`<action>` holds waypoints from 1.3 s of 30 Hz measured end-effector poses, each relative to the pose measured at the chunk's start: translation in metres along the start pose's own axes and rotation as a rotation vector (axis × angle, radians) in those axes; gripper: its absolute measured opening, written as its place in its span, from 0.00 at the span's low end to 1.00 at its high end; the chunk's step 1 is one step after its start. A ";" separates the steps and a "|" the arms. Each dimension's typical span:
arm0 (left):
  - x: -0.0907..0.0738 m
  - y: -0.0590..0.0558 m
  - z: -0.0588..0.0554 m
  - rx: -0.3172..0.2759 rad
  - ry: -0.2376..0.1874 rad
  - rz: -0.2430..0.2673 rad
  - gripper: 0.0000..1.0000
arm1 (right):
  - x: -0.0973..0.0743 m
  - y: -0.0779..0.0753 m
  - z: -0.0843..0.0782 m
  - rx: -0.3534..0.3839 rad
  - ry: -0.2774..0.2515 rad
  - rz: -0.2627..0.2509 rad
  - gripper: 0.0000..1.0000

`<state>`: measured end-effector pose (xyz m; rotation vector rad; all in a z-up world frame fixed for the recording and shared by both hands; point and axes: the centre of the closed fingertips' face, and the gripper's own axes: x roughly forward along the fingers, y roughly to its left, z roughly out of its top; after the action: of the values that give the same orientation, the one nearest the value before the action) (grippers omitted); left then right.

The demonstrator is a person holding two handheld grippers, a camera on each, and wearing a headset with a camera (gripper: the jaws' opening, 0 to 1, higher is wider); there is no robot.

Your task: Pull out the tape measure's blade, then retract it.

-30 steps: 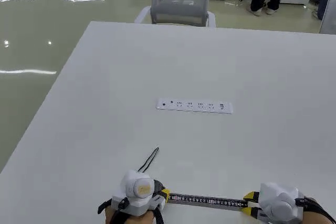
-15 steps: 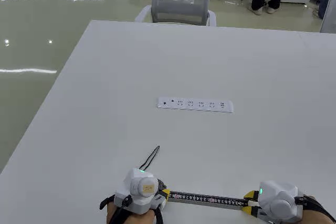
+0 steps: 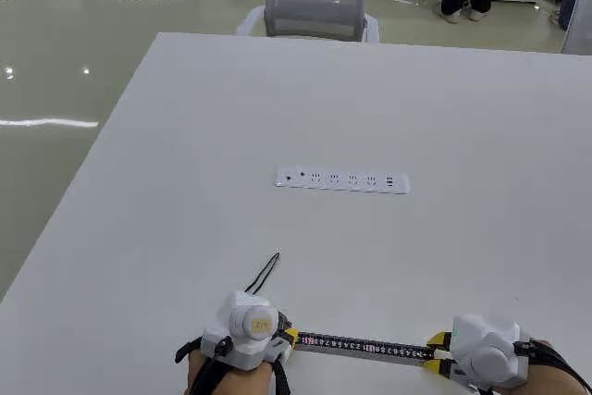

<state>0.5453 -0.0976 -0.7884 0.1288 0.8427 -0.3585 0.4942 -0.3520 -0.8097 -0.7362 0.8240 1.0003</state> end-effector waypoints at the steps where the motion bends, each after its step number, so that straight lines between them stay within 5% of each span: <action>1: 0.000 0.000 0.000 0.000 0.000 -0.002 0.58 | 0.000 0.000 0.000 -0.002 0.000 -0.002 0.13; 39: 0.002 0.000 0.000 0.027 0.012 0.000 0.58 | 0.008 -0.001 0.012 0.005 -0.013 0.003 0.13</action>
<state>0.5463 -0.0985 -0.7897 0.1562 0.8496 -0.3697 0.5003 -0.3389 -0.8107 -0.7240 0.8165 1.0046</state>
